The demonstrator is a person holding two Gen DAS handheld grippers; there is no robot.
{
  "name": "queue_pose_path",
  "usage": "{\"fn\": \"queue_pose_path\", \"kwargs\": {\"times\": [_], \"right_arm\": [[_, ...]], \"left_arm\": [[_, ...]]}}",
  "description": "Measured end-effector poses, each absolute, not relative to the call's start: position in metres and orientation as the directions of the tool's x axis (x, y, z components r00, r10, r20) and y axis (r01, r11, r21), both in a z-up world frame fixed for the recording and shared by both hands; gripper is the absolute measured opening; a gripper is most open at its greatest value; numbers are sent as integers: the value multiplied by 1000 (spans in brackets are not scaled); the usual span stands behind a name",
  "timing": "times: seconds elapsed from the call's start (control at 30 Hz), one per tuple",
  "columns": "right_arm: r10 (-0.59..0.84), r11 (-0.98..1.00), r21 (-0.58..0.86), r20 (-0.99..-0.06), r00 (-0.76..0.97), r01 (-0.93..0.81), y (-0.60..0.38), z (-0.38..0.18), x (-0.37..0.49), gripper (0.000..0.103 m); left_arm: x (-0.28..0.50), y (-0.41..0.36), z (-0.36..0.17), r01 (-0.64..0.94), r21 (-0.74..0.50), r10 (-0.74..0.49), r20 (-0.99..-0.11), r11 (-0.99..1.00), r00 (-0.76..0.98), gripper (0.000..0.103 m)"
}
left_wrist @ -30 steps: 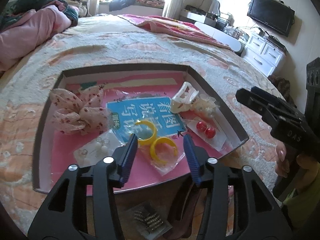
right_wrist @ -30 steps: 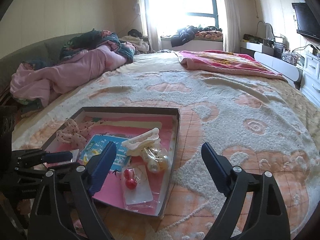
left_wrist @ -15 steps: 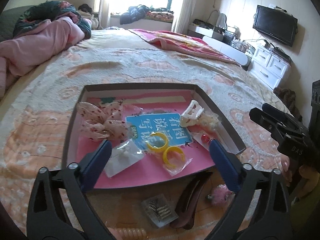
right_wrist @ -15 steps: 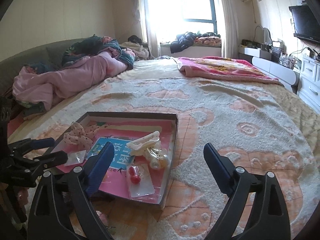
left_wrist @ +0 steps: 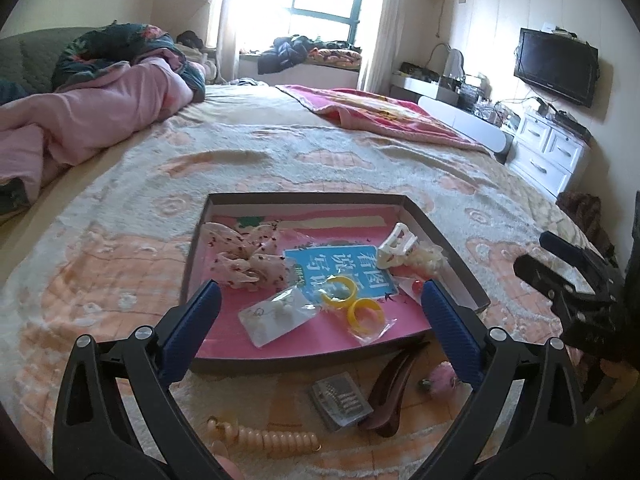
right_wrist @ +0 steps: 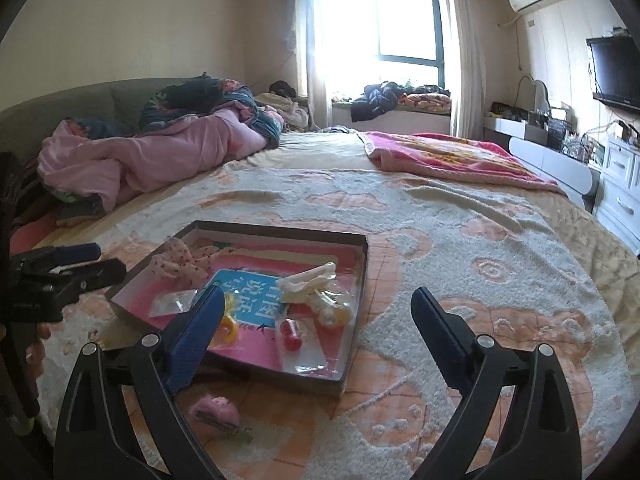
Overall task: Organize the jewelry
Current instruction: 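Open both tools to release the bags and withdraw from the tray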
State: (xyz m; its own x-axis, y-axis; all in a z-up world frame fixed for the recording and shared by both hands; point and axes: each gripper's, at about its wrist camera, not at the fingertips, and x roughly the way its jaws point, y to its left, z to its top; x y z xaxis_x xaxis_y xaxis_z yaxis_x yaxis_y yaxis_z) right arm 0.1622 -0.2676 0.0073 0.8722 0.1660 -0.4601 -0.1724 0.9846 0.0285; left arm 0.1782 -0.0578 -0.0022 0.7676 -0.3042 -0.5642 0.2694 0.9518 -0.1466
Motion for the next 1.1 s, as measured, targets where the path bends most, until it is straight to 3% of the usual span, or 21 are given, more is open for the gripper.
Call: {"fn": "queue_pose_path", "kwargs": {"times": [0.33,1.1], "right_arm": [[197,975,2,-459,866,-221,-253,7,142,92],[260,953,0,-514,817,-303,-227,-12,113,92]], "left_arm": [[164,-43,3,234,-160,-283,-547,959,788,91],[131,-27,-19,203,-145,-249,-602,968,759,91]]}}
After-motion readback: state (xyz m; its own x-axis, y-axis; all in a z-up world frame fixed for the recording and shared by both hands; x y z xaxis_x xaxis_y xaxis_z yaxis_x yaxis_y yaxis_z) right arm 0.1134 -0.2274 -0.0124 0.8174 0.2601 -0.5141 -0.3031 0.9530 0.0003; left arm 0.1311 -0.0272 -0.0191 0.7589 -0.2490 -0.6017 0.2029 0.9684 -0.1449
